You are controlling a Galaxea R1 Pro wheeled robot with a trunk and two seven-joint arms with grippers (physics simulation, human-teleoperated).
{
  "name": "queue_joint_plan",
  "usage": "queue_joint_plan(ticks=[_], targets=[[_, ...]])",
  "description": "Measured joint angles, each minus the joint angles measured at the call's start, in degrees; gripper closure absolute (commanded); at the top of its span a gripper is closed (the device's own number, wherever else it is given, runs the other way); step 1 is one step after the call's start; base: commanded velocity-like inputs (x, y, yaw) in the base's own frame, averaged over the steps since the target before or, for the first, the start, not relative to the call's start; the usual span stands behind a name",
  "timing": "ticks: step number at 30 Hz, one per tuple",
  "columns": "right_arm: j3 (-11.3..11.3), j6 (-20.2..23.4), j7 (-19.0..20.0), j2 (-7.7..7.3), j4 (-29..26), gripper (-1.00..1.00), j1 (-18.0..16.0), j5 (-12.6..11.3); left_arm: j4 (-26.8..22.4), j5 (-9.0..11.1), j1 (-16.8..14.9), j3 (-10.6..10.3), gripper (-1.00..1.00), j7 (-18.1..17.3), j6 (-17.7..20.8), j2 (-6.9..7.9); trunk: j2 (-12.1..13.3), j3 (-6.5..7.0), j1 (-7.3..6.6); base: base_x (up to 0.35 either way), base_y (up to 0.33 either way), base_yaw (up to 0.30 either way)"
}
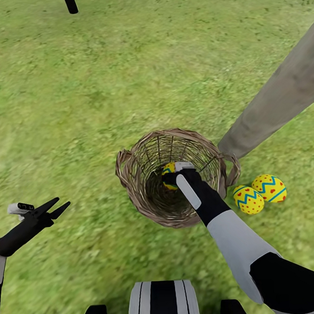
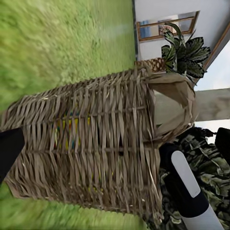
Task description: Take the three Easter eggs out of the wicker basket on the lawn in the garden, then place them on the lawn next to a single tree (choose any tree) so that all three eggs are next to the same tree and none are left in the basket.
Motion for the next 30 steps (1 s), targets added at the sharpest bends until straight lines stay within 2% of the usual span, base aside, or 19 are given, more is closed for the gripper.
queue_joint_plan(ticks=[7, 25, 28, 30], targets=[[-0.1, 0.0, -0.1, -0.03, -1.8, -1.0, 0.0, -0.1, 0.0, 0.0, 0.0, 0.0, -1.0, 0.0, -0.1, -0.02, 0.0, -0.02, -0.01, 0.23, 0.0, 0.001], [-0.2, 0.0, -0.3, -0.11, -2.6, -1.0, 0.2, -0.5, 0.1, 0.1, 0.0, 0.1, -1.0, 0.0, -0.2, -0.09, 0.0, -0.02, 0.0, 0.007, 0.0, 0.0], [-0.2, 0.0, -3.5, -0.09, -2.6, -1.0, 0.2, -0.5, 0.1, 0.1, 0.0, 0.1, -1.0, 0.0, -0.2, -0.09, 0.0, -0.02, 0.0, 0.0, 0.0, 0.0], [-0.3, -0.2, -8.2, 0.11, -2.7, -1.0, 0.3, -0.6, 0.1, 0.0, 0.0, 0.1, -1.0, 0.0, -0.2, -0.14, 0.0, -0.02, 0.0, 0.0, 0.0, 0.0]])
